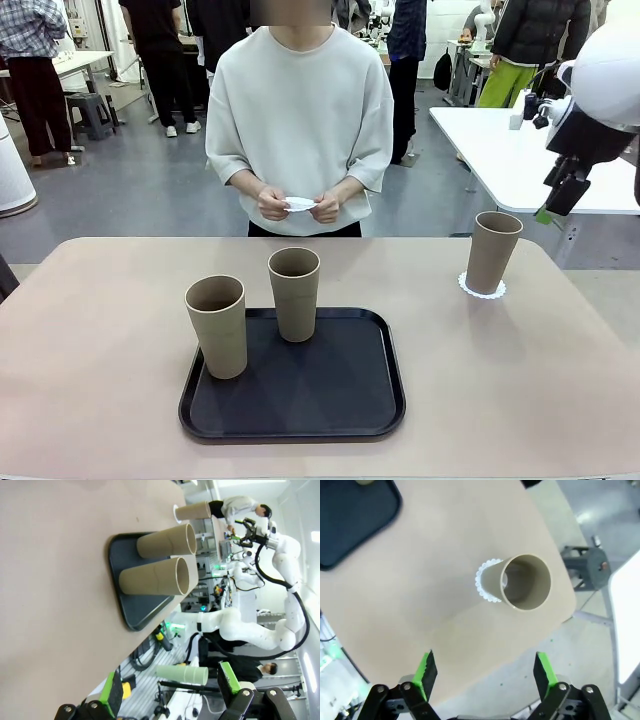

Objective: Place coasters on the table and set cups on them.
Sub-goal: Pick up one Reusable plastic cup and place it on a coaster set by the human.

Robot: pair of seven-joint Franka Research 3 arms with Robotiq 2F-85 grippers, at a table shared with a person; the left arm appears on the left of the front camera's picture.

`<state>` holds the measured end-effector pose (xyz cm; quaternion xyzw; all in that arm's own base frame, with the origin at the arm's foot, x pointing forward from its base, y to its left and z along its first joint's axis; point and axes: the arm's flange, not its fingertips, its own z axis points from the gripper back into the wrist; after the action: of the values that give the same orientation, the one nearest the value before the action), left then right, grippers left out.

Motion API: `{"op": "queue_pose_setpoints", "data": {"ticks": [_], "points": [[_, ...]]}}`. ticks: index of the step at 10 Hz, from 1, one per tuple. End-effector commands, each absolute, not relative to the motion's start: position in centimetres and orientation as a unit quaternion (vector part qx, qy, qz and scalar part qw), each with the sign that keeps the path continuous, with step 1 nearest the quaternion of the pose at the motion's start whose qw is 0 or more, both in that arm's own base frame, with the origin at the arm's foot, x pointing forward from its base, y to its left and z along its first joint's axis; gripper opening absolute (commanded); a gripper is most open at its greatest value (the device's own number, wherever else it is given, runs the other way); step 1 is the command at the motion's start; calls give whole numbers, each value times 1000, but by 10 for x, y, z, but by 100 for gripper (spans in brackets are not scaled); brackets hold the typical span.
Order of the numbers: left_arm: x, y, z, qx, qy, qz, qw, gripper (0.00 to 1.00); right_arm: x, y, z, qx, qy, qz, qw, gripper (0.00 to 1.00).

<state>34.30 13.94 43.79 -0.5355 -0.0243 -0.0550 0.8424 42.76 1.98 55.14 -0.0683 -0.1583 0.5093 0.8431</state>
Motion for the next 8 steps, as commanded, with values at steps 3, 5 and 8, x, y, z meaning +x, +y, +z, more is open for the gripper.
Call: {"op": "queue_pose_setpoints", "data": {"ticks": [3, 5, 8], "points": [[342, 141, 439, -540, -28, -62, 839, 100, 431, 8, 591, -6, -103, 476, 873, 100], [342, 141, 439, -540, -28, -62, 839, 100, 413, 21, 576, -50, -142, 498, 854, 100], [342, 141, 439, -540, -28, -62, 839, 100, 413, 21, 576, -50, -142, 498, 854, 100]]}}
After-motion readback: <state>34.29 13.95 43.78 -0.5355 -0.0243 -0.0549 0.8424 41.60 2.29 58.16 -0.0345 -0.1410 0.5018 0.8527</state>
